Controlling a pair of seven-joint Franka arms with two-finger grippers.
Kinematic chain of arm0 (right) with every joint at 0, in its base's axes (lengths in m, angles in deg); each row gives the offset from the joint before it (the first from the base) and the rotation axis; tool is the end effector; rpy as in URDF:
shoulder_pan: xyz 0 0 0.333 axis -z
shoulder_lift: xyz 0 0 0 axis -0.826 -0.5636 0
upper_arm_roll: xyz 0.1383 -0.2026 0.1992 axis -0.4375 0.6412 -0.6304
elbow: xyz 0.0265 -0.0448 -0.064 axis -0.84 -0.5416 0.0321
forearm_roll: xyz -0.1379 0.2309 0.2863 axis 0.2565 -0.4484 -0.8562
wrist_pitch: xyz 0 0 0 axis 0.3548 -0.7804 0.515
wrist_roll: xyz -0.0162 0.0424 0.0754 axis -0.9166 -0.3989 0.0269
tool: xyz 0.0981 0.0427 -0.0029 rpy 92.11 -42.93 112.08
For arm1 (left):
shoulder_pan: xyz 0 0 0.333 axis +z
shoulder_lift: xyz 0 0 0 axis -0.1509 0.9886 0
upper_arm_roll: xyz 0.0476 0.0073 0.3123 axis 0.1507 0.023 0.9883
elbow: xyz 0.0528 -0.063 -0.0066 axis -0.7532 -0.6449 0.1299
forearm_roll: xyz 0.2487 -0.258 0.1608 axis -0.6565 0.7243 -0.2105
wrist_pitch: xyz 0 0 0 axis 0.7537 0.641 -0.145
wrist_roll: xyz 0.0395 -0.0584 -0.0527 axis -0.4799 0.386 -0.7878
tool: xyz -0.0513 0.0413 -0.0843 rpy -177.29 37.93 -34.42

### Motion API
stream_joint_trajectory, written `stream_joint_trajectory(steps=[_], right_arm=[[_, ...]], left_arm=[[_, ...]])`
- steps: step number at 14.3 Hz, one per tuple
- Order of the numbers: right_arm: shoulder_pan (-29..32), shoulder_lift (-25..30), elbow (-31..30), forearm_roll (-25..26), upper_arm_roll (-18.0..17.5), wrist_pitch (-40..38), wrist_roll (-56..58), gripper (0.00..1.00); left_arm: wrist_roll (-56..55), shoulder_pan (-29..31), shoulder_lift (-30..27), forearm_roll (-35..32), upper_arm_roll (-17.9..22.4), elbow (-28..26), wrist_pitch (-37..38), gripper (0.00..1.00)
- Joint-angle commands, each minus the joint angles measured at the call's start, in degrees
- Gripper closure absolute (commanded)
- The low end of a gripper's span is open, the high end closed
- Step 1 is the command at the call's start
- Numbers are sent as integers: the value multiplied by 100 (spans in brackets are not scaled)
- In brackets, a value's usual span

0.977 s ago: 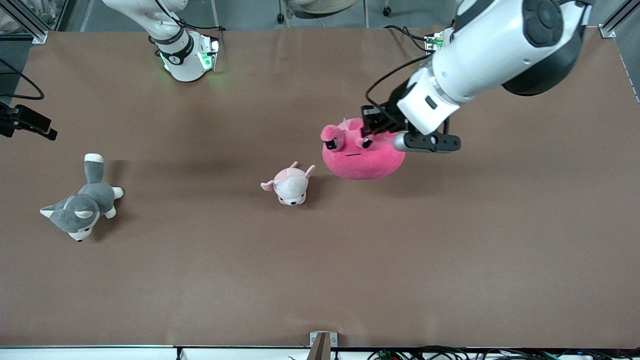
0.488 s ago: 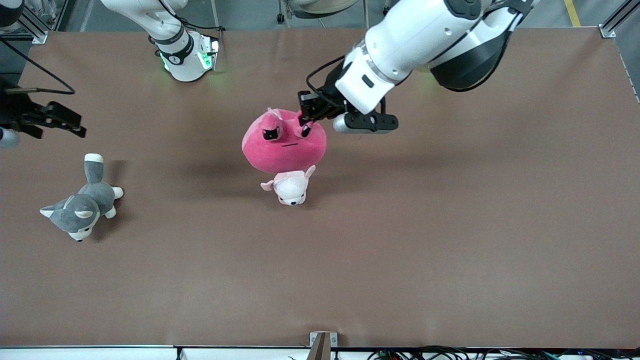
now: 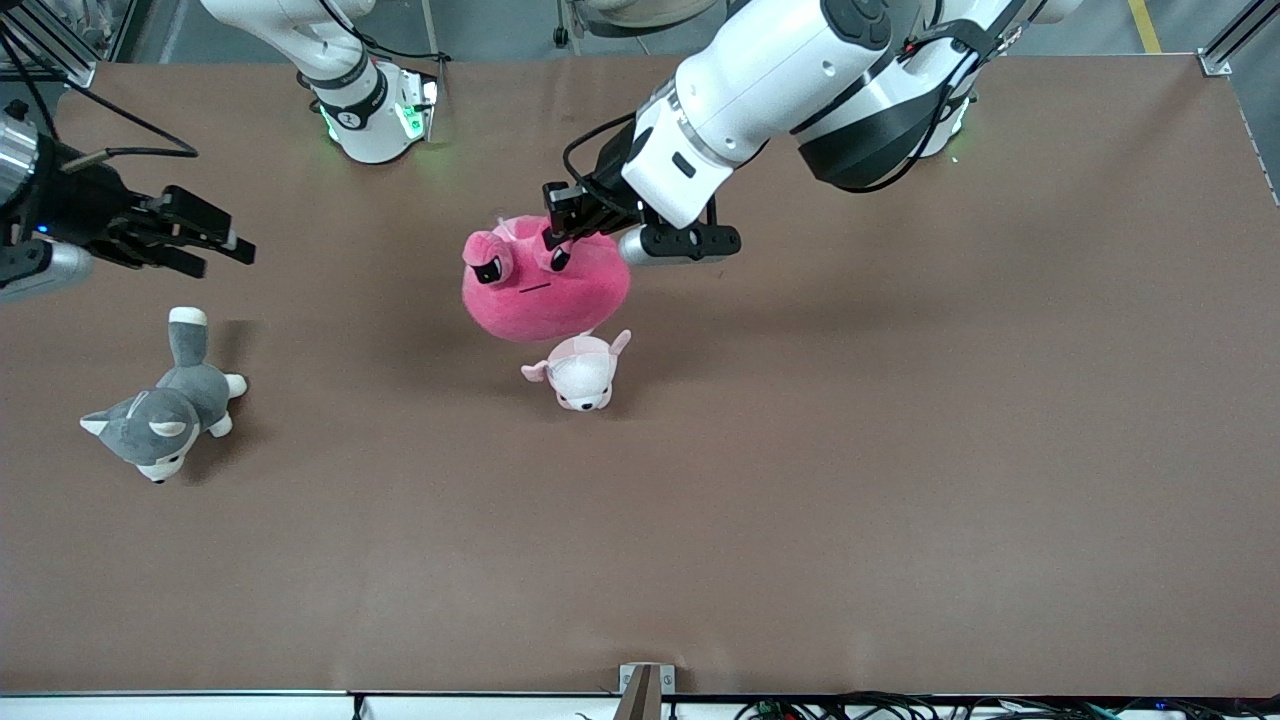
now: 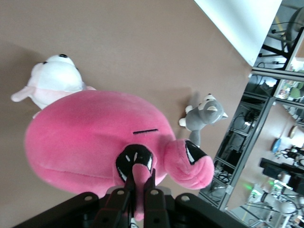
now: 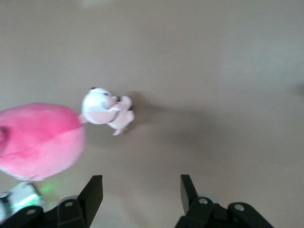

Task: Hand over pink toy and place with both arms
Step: 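Hold the pink toy while the right gripper reaches and grasps it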

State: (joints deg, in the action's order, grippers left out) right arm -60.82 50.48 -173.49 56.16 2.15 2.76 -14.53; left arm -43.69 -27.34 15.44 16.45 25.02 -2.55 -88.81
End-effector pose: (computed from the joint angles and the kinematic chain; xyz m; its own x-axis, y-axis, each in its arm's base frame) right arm 0.5522 0.0538 0.6158 0.9975 0.0478 -0.0512 0.0208 -0.9003 -0.4347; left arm 0.5002 -0.5083 0.5946 0.9316 0.2932 -0.2149 0.3606 -0.6707 0.6482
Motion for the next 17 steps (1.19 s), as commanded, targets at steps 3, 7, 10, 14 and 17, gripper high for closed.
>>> stream_joint_trajectory(steps=[3,7,10,14,17], right_arm=[[-295,-298,-23,-898,58,46,-308,41],[-516,-351,65,-1320,58,38,-731,41],[-761,-351,74,-1584,58,37,-1029,41],[-929,-544,310,-1619,58,38,-1337,40],[-1121,-614,417,-1698,58,55,-1663,39]], left_arm=[[-225,-190,312,49,8,448,-200,100],[-234,-313,409,41,34,448,-456,100],[-234,-322,435,32,43,448,-465,100],[-225,-322,444,32,43,448,-465,99],[-234,-331,435,41,43,448,-465,99]])
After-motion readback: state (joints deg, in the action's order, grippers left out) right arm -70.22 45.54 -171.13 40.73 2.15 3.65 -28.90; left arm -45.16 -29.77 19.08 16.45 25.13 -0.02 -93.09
